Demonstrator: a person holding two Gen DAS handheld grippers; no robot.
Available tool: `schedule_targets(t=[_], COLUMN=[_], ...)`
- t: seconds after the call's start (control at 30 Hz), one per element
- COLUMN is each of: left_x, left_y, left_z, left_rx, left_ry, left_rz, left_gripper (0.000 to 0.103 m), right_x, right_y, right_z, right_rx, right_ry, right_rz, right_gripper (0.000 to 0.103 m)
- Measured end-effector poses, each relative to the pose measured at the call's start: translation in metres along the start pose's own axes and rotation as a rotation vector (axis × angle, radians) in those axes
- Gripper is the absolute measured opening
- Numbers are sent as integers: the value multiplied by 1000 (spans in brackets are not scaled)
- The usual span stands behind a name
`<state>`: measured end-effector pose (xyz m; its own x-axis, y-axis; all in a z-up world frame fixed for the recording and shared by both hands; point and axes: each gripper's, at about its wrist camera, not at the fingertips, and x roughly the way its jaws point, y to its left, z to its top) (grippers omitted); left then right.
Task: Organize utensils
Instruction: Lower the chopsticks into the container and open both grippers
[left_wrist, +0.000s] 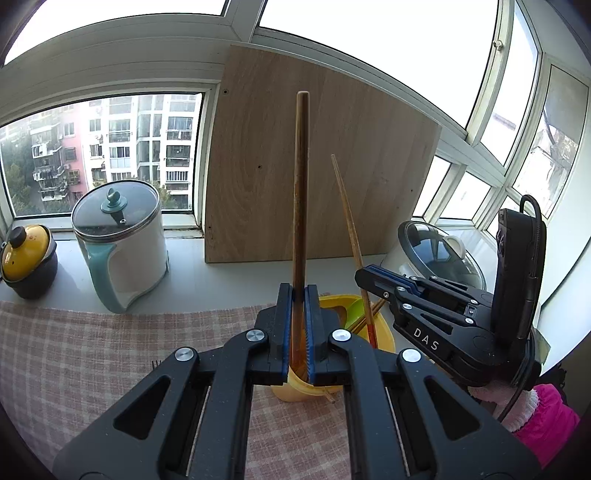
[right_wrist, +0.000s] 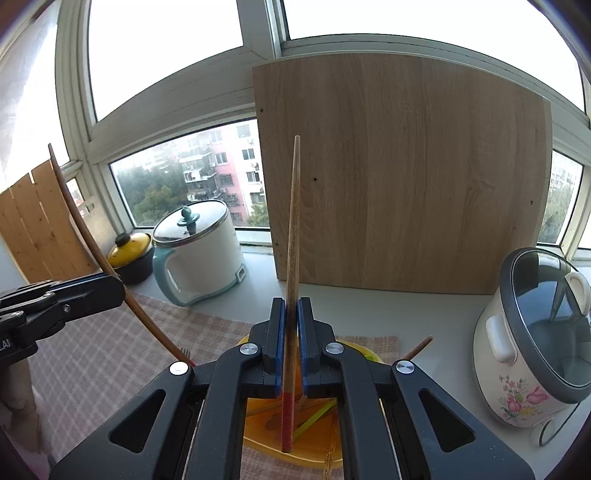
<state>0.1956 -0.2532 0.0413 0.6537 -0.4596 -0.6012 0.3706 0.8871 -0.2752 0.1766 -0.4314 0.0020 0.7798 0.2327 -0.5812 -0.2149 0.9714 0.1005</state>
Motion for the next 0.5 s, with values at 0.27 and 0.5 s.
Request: schedule_targets(t=[0.27,0.5], left_x=[28,39], left_y=[-2,-2], left_z=[-11,-19], left_rx=[8,7], left_ry=[66,100], left_rz=[-4,-12], left_gripper=[4,4], right_x=[15,13], right_y=[-5,-8], right_z=[-14,-23], right_rx=[18,23], right_ry=[38,68], right_rz=[-10,-17], right_gripper=[5,5])
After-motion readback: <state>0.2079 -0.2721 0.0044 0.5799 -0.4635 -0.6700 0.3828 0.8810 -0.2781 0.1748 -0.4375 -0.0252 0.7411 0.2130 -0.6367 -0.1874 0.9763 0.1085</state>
